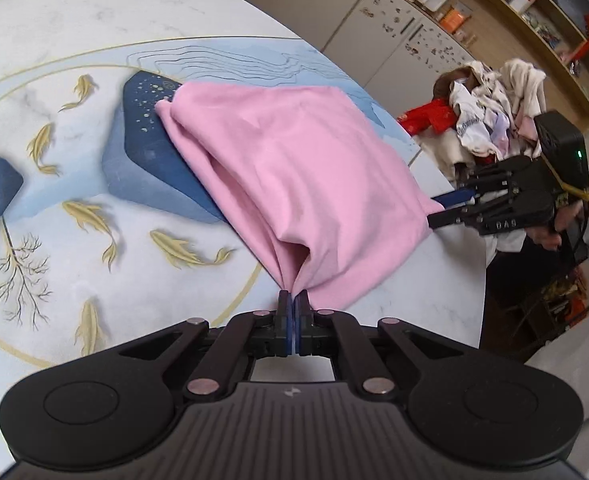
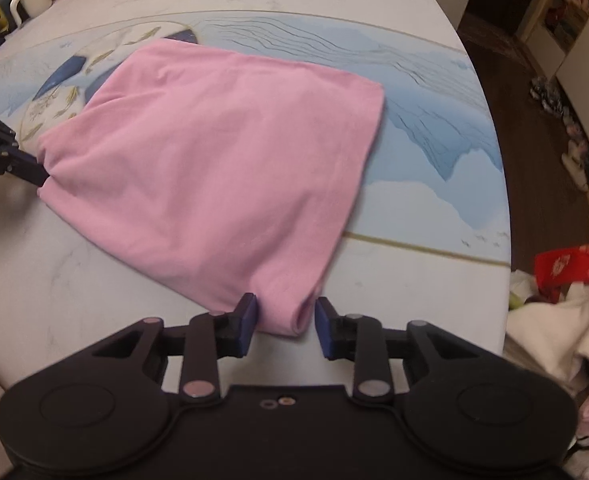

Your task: Fold clothes

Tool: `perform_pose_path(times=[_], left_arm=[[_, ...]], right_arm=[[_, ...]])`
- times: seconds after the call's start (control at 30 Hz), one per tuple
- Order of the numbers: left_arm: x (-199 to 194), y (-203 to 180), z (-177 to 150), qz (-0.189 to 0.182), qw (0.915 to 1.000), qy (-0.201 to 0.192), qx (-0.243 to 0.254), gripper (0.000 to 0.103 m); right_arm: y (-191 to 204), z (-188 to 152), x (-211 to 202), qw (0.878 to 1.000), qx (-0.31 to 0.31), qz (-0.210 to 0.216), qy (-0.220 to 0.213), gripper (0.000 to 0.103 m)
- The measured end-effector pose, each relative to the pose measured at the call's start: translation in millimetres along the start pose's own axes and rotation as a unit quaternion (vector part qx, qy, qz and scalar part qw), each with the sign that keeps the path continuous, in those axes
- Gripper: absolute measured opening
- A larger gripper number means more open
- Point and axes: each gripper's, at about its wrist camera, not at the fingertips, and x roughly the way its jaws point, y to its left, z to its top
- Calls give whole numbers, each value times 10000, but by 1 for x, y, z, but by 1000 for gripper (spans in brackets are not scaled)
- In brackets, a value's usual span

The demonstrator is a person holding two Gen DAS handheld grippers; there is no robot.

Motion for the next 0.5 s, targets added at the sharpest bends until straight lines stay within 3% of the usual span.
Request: perform_pose_path(times=[0.17,0.3,0.4,0.5], left_arm=[[-10,-9,2,-523,9984,216,19,0],[-19,-24,7,-519,9963,447,515,3],[-27,-34,21,-202,9959,150,866,3],[-24,-43,39,-194,9945,-200,1011,3]], right_arm=[[-1,-2,-9,9995,-299,-48,90,103],[1,17,-28,9983,-481,17,-333,103],[13,39,-29,9952,-738,208,-609,103],[29,60,-24,9905,-1055,367,-802,103]])
